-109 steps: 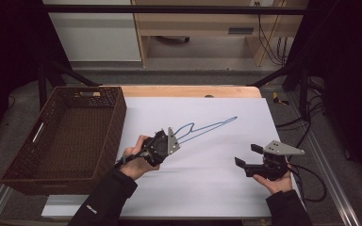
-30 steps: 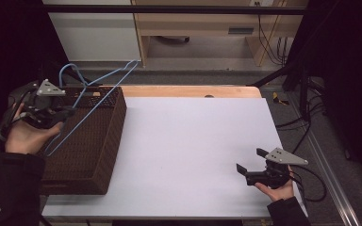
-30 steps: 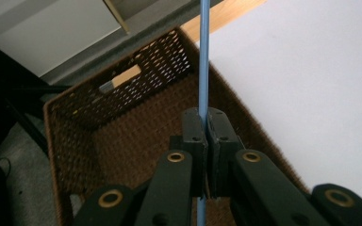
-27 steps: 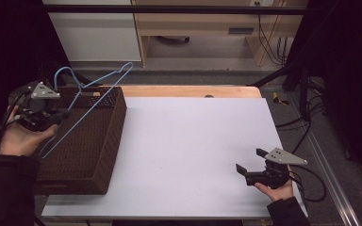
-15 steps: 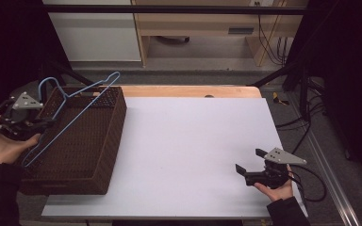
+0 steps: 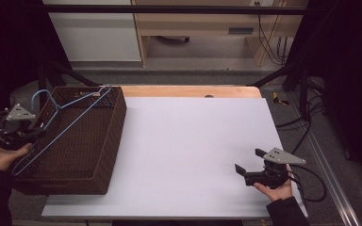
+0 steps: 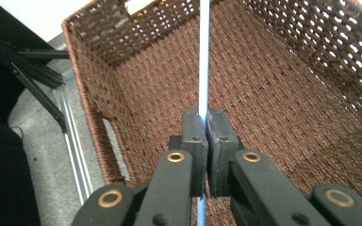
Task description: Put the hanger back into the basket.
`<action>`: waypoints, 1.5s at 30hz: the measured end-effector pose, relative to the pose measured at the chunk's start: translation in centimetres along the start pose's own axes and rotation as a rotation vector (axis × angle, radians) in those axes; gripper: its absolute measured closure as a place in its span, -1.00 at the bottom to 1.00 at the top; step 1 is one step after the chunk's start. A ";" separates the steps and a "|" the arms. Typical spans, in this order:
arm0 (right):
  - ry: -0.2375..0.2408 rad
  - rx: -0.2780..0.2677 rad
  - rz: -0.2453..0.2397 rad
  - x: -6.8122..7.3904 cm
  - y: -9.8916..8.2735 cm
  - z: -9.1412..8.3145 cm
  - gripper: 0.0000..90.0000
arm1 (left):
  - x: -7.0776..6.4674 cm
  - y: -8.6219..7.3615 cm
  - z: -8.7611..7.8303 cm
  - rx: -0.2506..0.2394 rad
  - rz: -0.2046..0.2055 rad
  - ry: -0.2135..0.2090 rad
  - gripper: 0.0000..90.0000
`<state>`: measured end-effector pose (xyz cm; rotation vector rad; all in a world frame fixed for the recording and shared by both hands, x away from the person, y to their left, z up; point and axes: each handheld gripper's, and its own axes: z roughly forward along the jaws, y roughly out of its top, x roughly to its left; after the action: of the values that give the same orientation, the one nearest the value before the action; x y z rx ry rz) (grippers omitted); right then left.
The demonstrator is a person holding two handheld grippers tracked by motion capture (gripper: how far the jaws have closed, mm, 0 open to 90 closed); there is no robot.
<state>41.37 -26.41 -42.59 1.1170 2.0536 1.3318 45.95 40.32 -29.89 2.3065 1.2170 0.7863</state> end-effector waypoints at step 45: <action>0.004 -0.009 0.003 0.0 0.0 0.0 -0.94 | -4.9 -2.9 1.0 -0.309 -0.234 -0.113 -0.38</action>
<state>41.35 -26.39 -42.61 1.1147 2.0474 1.3443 42.65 37.66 -33.76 1.8951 1.1938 0.6948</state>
